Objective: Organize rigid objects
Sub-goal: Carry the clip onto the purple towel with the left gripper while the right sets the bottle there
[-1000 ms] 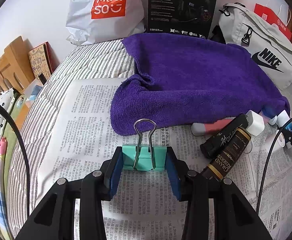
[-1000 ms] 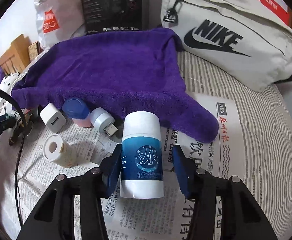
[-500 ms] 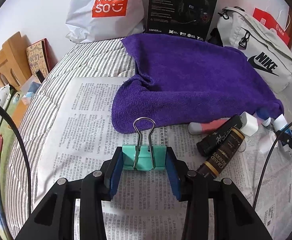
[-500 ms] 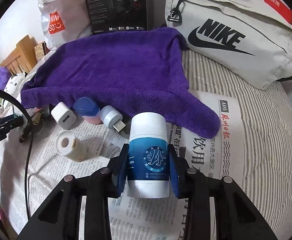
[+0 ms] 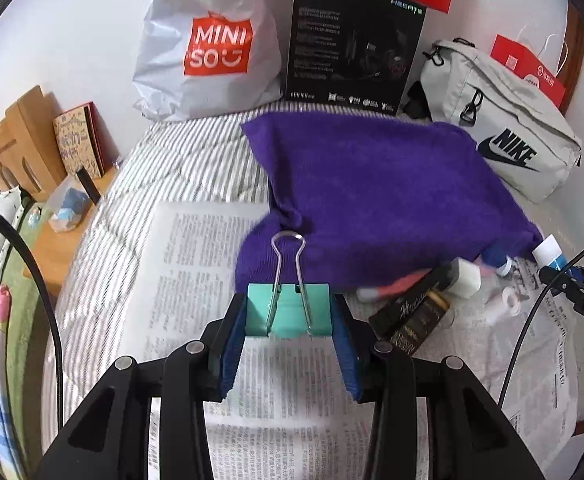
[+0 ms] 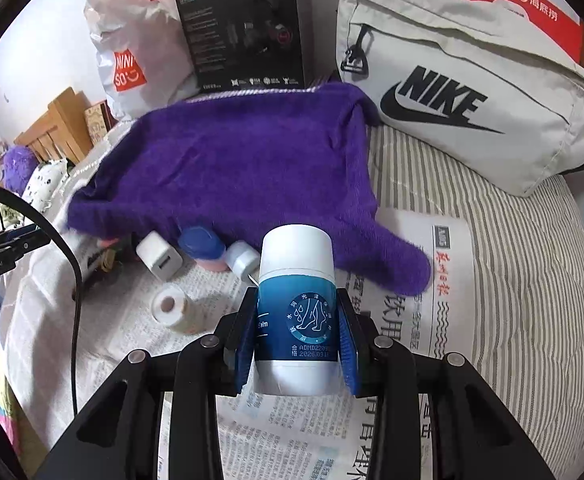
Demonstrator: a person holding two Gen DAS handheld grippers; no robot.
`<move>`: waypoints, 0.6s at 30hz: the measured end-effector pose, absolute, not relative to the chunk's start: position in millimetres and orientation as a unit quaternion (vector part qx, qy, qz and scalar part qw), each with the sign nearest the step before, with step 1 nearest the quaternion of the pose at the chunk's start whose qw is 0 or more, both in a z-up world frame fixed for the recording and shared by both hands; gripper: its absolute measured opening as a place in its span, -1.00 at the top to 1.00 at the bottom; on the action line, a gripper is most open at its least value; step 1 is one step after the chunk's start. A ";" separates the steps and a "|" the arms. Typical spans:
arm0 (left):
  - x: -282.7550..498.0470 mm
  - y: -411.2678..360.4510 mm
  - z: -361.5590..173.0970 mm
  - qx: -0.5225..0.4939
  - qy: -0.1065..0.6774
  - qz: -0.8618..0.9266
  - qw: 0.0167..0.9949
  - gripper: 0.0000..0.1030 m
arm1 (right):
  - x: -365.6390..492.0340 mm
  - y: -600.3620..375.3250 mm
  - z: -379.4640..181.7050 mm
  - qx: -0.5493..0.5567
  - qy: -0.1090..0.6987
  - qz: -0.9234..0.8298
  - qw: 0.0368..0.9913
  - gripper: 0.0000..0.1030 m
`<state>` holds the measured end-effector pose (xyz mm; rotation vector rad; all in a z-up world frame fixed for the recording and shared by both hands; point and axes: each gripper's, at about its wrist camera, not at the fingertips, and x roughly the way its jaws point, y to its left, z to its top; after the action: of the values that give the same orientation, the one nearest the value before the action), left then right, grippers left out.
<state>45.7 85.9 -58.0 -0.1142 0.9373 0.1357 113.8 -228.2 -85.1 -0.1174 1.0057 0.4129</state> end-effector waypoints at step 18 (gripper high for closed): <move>69.9 87.0 -43.6 -0.064 0.435 0.030 0.898 0.24 | 140.3 -206.2 -68.1 -0.053 0.469 0.217 0.854 0.30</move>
<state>69.9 87.0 -43.6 -0.1320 0.9015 0.0626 140.3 -206.2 -68.1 -0.1125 0.9863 0.4560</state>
